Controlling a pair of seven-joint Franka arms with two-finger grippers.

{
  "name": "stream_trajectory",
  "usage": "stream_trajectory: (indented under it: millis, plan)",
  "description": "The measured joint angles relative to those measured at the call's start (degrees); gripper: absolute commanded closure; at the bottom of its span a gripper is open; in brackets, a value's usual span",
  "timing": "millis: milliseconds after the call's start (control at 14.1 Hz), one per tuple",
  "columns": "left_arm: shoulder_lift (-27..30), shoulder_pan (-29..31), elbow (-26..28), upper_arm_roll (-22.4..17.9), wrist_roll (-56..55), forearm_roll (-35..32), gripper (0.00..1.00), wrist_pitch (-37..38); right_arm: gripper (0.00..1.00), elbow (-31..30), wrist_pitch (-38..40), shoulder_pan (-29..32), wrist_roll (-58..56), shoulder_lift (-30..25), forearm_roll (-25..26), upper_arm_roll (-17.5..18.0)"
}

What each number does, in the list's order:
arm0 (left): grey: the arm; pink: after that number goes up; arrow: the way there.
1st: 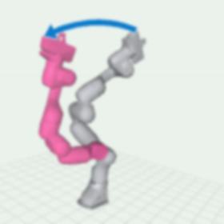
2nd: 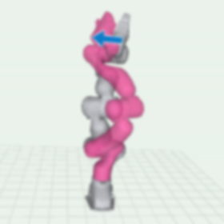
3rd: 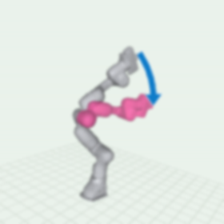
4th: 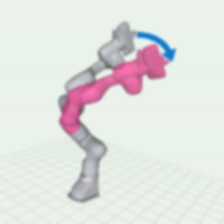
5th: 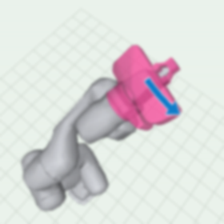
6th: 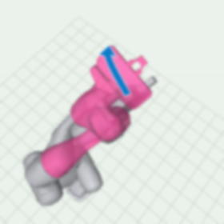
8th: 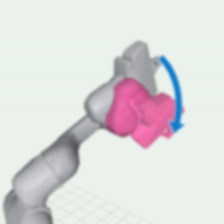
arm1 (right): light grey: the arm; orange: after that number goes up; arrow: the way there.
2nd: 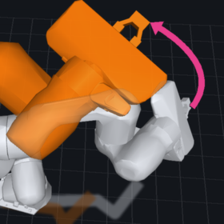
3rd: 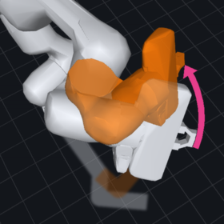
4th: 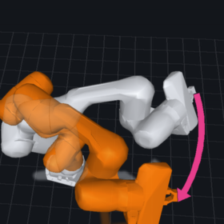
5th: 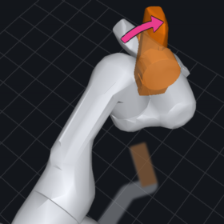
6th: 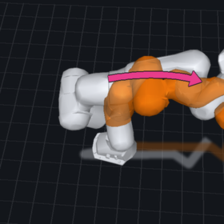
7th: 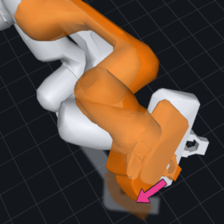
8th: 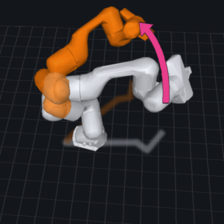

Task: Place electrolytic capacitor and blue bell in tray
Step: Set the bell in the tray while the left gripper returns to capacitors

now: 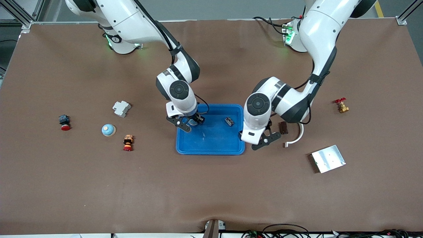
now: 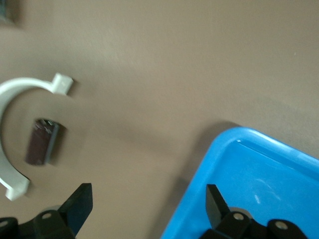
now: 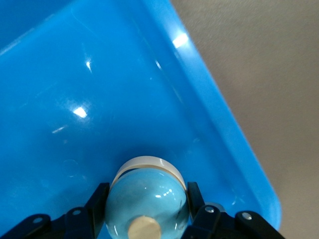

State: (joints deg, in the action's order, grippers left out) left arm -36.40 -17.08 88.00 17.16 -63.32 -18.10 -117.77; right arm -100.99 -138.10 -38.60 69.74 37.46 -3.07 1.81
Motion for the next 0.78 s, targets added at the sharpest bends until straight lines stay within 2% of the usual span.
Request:
stream_trajectory:
  millis: [427,498,569,640,782]
  plan:
    - [3.5,6.11,0.01,0.23,10.71,0.0,0.0,1.79,1.0,1.27,-0.65,-0.42,0.78,1.96,0.04,-0.09]
    - [4.06,7.0,0.09,0.31,12.03,0.07,0.0,2.46,0.93,1.33,-0.65,-0.42,1.04,1.99,0.04,-0.1]
    - [4.57,7.87,0.16,0.45,13.4,0.24,0.0,3.31,0.27,1.39,-0.65,-0.42,1.26,2.06,0.04,-0.09]
    - [5.04,8.68,0.26,0.56,15.43,0.48,0.0,4.34,0.0,1.46,-0.65,-0.42,1.48,2.1,0.05,-0.1]
    - [5.99,10.31,0.92,0.64,20.95,0.85,0.0,5.61,0.0,1.57,-0.65,-0.42,1.58,2.28,0.06,-0.11]
